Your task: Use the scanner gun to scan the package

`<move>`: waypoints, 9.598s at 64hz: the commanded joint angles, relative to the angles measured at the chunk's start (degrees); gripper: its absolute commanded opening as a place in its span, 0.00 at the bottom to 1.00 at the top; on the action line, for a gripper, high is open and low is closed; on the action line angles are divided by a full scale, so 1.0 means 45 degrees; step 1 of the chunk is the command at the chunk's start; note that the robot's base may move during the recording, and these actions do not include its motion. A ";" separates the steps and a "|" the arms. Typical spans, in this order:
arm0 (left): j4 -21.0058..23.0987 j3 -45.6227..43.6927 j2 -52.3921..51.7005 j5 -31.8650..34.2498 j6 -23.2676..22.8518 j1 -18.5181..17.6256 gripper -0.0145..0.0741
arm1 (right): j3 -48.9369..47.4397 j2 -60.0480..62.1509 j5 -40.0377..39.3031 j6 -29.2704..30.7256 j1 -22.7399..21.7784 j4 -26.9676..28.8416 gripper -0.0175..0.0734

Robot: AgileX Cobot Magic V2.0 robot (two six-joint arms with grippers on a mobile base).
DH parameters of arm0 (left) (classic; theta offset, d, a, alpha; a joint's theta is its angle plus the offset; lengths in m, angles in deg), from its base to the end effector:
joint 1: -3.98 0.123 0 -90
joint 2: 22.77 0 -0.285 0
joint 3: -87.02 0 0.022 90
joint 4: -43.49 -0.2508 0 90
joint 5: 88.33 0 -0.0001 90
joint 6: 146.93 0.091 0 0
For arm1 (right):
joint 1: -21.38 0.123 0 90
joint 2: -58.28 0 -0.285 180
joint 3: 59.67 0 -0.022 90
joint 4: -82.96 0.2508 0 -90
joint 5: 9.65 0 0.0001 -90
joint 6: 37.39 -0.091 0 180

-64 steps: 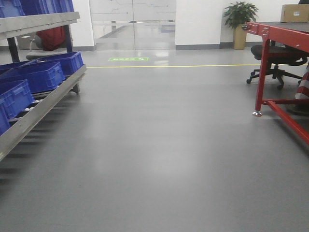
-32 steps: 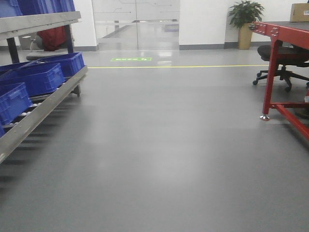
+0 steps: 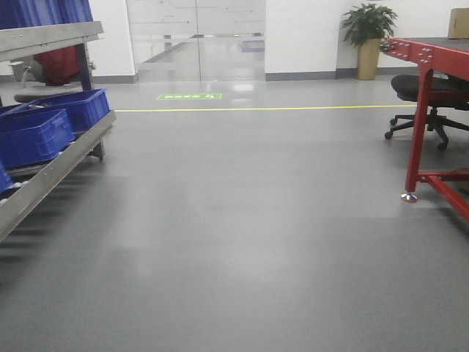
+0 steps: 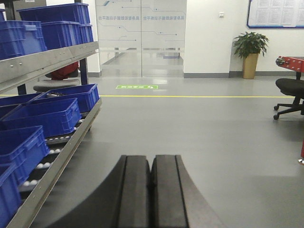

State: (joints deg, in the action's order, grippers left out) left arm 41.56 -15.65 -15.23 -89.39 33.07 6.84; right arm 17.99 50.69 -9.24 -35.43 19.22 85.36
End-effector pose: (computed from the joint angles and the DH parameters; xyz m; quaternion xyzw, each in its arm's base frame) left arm 0.0560 0.0029 0.2111 -0.0058 0.6815 0.0308 0.7311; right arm 0.0563 -0.0021 0.2101 0.0153 0.6797 -0.0109 0.7333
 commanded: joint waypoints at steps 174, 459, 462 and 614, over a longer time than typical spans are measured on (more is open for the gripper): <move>0.0004 -0.0024 0.0055 0.0234 -0.0093 -0.0061 0.06 | -0.0099 -0.0043 -0.0281 0.0035 -0.0005 -0.0047 0.01; 0.0004 -0.0024 0.0055 0.0234 -0.0093 -0.0061 0.06 | -0.0099 -0.0043 -0.0281 0.0035 -0.0005 -0.0047 0.01; 0.0004 -0.0024 0.0055 0.0234 -0.0093 -0.0061 0.06 | -0.0099 -0.0043 -0.0281 0.0035 -0.0005 -0.0047 0.01; 0.0731 -0.9051 0.8451 -0.7246 -0.0093 -0.0061 0.06 | -0.0099 -0.0043 -0.0281 0.0035 -0.0005 -0.0047 0.01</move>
State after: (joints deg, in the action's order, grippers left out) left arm 44.08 -54.01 19.62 -123.63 33.07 6.84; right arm 17.99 50.69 -9.24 -35.43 19.22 85.36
